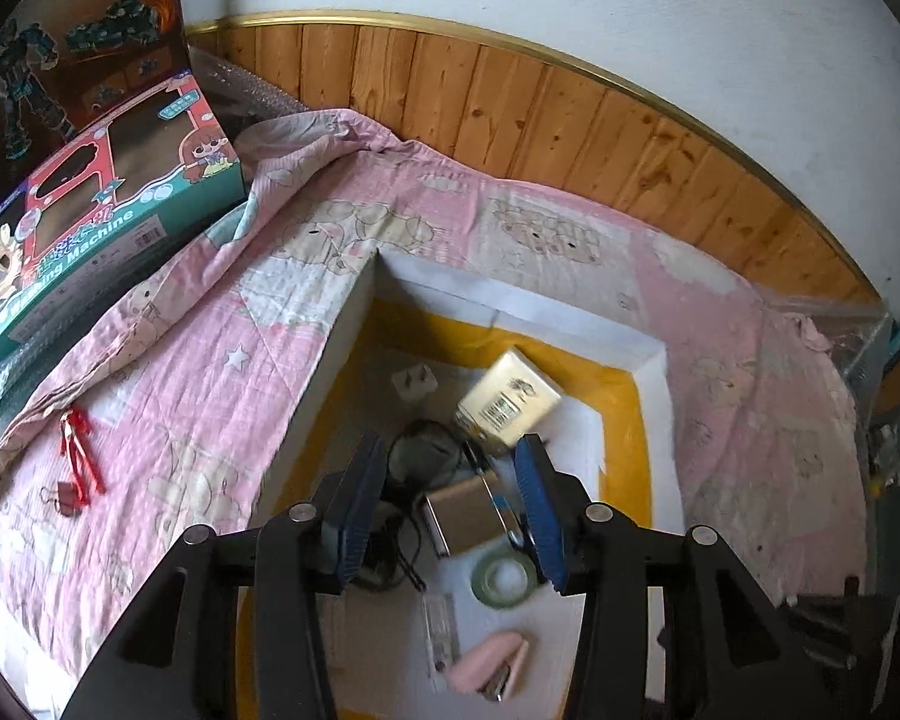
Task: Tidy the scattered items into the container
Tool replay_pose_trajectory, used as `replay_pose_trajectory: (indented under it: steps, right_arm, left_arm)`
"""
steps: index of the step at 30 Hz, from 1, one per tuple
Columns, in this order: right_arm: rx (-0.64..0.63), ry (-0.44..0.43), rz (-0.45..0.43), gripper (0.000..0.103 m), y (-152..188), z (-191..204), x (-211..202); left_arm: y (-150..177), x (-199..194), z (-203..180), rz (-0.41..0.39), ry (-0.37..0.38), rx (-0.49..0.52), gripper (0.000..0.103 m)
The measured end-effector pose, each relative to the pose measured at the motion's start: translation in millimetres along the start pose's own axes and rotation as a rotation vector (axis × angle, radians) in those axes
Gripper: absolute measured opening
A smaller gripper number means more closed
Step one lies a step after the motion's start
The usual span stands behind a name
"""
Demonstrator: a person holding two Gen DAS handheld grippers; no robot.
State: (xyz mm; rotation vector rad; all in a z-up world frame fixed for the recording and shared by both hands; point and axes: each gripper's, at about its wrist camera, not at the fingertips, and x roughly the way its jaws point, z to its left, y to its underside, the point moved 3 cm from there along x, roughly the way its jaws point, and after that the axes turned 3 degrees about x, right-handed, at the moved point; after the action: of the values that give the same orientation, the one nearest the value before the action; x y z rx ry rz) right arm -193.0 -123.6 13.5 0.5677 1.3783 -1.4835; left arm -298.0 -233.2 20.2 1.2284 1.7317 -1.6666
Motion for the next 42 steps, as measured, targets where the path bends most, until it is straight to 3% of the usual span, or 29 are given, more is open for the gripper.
replay_pose_trajectory:
  steps: [4, 14, 19, 23, 27, 35, 42]
  right_arm:
    - [-0.012, 0.007, -0.005, 0.040, 6.6, 4.5, -7.6]
    - [-0.074, 0.028, -0.018, 0.044, 27.7, 16.0, -25.2]
    - [-0.116, 0.049, -0.009, 0.045, 37.5, 20.5, -28.6]
    - [-0.100, 0.013, 0.029, 0.045, 43.8, 19.2, -25.5]
    - [-0.093, 0.052, 0.054, 0.045, 47.0, 13.5, -21.0]
    - [-0.085, -0.006, 0.013, 0.044, 42.8, 19.9, -31.7]
    - [-0.080, 0.032, -0.036, 0.044, 37.8, 27.0, -43.6]
  left_arm:
    - [8.1, -15.5, -4.9, -0.028, -0.047, 0.026, 0.047]
    - [31.5, -52.2, -18.7, -0.056, -0.052, 0.043, 0.047]
    - [47.1, -75.8, -30.3, -0.074, -0.035, 0.053, 0.050]
    - [61.3, -98.0, -37.7, -0.090, -0.019, 0.049, 0.050]
    - [76.4, -120.3, -42.1, -0.108, -0.007, 0.039, 0.052]
    - [109.7, -152.1, -43.9, -0.117, 0.016, 0.012, 0.054]
    - [119.6, -166.5, -41.6, -0.129, 0.020, -0.005, 0.054]
